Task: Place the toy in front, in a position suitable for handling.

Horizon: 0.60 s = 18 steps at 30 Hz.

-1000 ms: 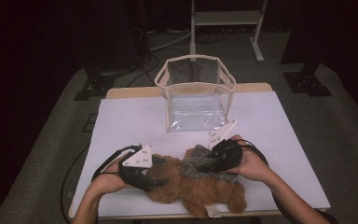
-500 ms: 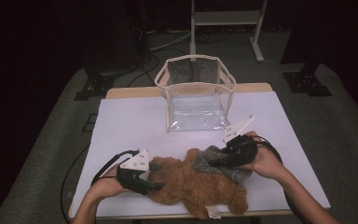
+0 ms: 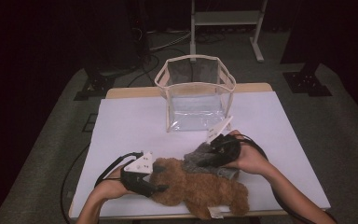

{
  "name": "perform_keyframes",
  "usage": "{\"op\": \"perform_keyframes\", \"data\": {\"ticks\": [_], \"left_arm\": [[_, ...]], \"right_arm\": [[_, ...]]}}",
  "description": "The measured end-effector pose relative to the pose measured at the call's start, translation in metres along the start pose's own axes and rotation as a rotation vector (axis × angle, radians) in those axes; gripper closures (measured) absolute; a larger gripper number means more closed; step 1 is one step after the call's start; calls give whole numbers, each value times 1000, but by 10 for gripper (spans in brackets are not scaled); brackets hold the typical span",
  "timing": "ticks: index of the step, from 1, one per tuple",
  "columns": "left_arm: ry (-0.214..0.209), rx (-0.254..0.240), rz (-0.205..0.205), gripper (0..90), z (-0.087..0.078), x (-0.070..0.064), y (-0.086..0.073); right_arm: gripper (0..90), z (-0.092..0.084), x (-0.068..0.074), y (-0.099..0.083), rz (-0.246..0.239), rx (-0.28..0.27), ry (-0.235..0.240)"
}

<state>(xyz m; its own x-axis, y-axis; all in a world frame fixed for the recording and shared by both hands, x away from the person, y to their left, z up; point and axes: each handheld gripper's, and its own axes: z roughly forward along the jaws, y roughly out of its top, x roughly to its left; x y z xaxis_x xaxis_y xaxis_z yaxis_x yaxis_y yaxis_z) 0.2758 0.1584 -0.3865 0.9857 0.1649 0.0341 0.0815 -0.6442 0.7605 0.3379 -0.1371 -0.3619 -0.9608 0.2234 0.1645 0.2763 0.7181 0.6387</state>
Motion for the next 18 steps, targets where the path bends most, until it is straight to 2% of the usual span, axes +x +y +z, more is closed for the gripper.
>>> {"op": "perform_keyframes", "data": {"ticks": [1,3,5,7,9,12,14,18], "left_arm": [[2,4,4,430,2,0,2],[1,10,15,428,6,0,6],[-3,13,14,426,10,2,10],[-3,14,14,426,14,5,15],[2,19,17,426,18,7,19],[11,24,23,422,23,8,24],[15,22,20,417,22,11,25],[35,1,0,373,10,14,22]], "right_arm": [[728,-6,-2,-6,13,1,-18],[728,-19,-2,-16,39,-30,-29],[728,-33,8,-20,38,-85,-17],[727,-41,26,-20,-3,-117,-5],[725,-42,42,-20,-33,-112,13],[722,-36,55,-26,-53,-78,3],[723,-34,56,-33,-47,-66,-17],[726,-34,44,-42,-29,-57,-41]]}}
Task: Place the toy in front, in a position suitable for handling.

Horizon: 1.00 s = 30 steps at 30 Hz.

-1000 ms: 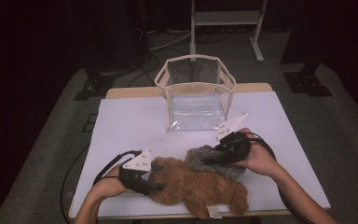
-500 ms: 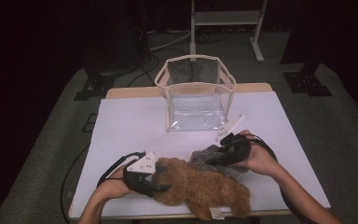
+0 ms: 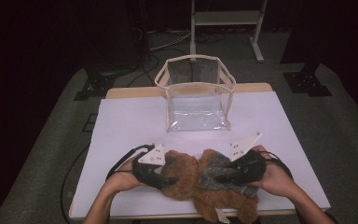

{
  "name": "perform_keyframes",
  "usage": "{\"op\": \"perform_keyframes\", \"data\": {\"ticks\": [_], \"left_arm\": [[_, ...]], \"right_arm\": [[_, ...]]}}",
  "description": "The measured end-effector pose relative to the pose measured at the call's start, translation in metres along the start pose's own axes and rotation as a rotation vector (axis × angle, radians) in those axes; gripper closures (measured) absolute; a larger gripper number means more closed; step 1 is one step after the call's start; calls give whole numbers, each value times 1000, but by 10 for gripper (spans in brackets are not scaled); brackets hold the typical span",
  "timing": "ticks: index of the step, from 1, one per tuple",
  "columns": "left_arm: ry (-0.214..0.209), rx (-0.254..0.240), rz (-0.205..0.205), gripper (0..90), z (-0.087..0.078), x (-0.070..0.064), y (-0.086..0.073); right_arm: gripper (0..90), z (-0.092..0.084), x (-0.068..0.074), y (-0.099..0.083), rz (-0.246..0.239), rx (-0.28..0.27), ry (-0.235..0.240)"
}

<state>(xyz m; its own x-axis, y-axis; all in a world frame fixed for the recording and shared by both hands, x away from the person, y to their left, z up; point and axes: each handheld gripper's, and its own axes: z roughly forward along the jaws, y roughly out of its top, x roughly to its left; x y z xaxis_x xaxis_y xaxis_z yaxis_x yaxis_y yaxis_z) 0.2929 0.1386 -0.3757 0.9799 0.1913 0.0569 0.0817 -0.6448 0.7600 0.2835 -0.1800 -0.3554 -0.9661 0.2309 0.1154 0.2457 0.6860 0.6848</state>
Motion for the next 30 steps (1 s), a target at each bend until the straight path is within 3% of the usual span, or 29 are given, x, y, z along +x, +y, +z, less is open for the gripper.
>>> {"op": "perform_keyframes", "data": {"ticks": [5,9,11,15,20,25,28,30], "left_arm": [[-13,-9,3,344,-7,-2,-7],[2,17,16,318,4,-7,-5],[33,37,-3,326,14,-6,-2],[100,17,-83,370,28,3,6],[158,30,-101,382,38,11,15],[174,26,-123,384,40,14,12],[168,24,-126,383,40,14,12],[145,24,-123,378,39,13,12]], "right_arm": [[722,2,-21,2,38,-2,1],[720,5,-34,9,51,0,-10],[721,6,-35,11,58,-9,3],[723,-7,-25,20,32,-45,-23],[721,-16,-4,17,14,-42,-33],[722,-23,15,-5,37,-48,-26],[727,-25,22,-18,62,-37,-54],[730,-22,23,-21,54,-9,-91]]}}
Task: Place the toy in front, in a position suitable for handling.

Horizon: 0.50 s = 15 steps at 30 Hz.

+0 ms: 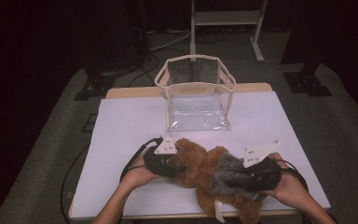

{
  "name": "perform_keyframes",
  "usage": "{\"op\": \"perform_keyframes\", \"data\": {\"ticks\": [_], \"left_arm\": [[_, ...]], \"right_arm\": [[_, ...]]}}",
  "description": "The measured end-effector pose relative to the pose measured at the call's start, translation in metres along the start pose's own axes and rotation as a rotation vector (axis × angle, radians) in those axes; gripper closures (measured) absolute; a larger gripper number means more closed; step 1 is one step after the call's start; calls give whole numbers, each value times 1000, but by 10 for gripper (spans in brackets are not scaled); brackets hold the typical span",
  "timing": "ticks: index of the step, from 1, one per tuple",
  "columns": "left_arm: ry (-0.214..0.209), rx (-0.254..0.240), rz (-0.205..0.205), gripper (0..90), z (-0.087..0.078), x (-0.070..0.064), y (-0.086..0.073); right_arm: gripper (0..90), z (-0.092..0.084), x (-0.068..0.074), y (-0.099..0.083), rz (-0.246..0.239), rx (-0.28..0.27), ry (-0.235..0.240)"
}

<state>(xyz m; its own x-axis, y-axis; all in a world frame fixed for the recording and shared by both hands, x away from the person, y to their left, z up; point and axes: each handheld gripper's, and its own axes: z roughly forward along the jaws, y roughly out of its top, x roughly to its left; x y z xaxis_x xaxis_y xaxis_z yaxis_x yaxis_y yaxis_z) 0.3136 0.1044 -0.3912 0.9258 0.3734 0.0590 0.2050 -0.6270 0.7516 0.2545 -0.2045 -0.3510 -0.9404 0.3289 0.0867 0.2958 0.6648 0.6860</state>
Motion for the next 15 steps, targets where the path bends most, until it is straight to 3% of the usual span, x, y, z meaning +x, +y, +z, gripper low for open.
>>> {"op": "perform_keyframes", "data": {"ticks": [7,12,15], "left_arm": [[-101,-16,-11,378,-5,-3,-9],[-114,-23,-12,372,-1,-8,-7],[-121,-30,-10,368,5,-14,1]], "right_arm": [[741,14,-14,5,-40,53,-55],[742,15,-27,11,-57,74,-83],[741,11,-42,16,-54,87,-110]]}}
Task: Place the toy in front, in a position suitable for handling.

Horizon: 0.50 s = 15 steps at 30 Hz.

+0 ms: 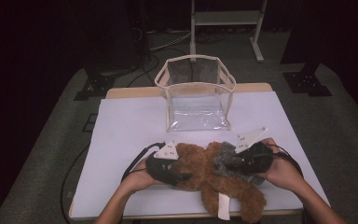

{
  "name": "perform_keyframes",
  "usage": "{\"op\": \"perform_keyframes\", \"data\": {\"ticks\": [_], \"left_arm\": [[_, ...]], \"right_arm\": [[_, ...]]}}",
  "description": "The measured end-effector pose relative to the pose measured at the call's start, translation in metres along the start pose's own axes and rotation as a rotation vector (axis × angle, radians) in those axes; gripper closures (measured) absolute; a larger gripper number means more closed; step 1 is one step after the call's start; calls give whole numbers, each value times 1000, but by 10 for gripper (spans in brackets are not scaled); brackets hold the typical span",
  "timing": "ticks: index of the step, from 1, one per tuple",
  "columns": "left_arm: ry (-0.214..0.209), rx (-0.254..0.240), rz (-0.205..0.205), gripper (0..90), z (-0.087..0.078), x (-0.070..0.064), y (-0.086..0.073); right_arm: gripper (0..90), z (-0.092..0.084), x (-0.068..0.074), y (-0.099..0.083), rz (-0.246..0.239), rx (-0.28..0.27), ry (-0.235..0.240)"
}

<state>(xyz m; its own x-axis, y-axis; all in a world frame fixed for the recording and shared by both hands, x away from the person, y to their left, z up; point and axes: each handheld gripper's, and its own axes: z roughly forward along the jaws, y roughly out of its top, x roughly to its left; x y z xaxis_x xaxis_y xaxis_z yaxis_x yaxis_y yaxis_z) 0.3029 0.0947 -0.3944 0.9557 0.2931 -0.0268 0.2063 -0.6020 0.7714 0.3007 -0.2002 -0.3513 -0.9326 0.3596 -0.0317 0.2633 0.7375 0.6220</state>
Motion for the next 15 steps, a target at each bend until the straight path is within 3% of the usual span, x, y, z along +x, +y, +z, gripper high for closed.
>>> {"op": "perform_keyframes", "data": {"ticks": [9,14,15], "left_arm": [[-1,-42,-25,363,16,-6,14],[51,-22,-7,361,20,-10,20],[68,-14,0,360,20,-10,21]], "right_arm": [[739,1,-28,-6,38,-28,14],[731,3,-32,0,61,-71,50],[730,5,-27,8,68,-97,73]]}}
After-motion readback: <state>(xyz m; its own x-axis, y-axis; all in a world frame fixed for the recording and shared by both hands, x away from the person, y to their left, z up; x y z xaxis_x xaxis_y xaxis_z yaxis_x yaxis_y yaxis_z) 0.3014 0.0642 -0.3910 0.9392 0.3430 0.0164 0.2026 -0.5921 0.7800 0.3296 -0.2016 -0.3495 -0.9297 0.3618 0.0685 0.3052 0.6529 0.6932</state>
